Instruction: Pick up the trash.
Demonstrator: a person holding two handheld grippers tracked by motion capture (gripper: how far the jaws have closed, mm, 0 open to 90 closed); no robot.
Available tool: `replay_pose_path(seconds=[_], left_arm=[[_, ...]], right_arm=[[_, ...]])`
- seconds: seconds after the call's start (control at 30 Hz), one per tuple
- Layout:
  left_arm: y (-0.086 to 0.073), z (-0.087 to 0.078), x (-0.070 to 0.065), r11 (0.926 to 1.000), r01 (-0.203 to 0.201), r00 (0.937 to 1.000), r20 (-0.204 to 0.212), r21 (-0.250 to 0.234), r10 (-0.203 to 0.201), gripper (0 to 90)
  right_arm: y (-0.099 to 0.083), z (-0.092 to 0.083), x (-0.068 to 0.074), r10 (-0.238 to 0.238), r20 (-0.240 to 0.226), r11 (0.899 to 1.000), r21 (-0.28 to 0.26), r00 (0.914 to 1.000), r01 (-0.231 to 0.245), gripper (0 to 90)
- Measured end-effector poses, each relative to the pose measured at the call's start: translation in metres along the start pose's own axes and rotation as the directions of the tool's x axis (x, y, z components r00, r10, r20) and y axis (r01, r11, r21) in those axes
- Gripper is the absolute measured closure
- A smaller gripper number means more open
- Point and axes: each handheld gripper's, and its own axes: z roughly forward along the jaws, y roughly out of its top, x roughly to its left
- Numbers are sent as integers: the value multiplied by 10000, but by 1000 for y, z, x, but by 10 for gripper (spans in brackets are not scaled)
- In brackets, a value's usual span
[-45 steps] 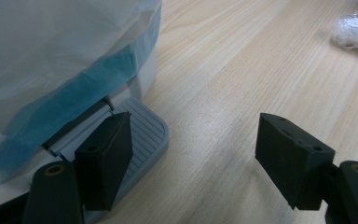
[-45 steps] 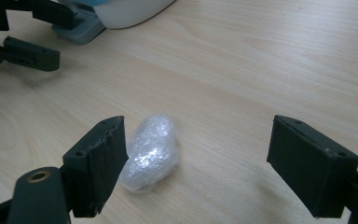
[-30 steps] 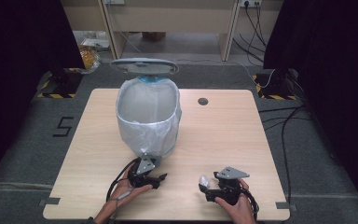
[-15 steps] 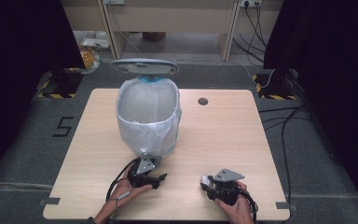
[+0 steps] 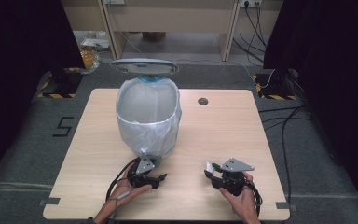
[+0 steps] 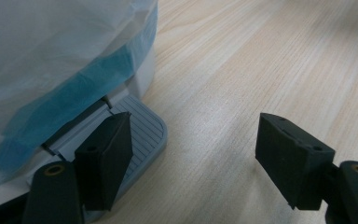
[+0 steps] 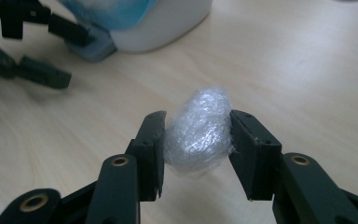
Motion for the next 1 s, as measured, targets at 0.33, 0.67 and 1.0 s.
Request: replay_pose_path(seconds=[0.33,0.67,1.0], left_arm=[[0,-1,0,9997,-185,9998,-57,126,186,265],[0,-1,0,9997,-220,9997,-62,71,220,265],[0,-1,0,9999,-151,9999,-21,31,151,265]], right_arm=[[43,-17,-13,-43,238,9953,-969,9997,66,570],[70,-20,-22,39,46,9915,-1302,10000,-33,569],[101,-18,-25,-129,-86,9874,-1577,9999,114,569]])
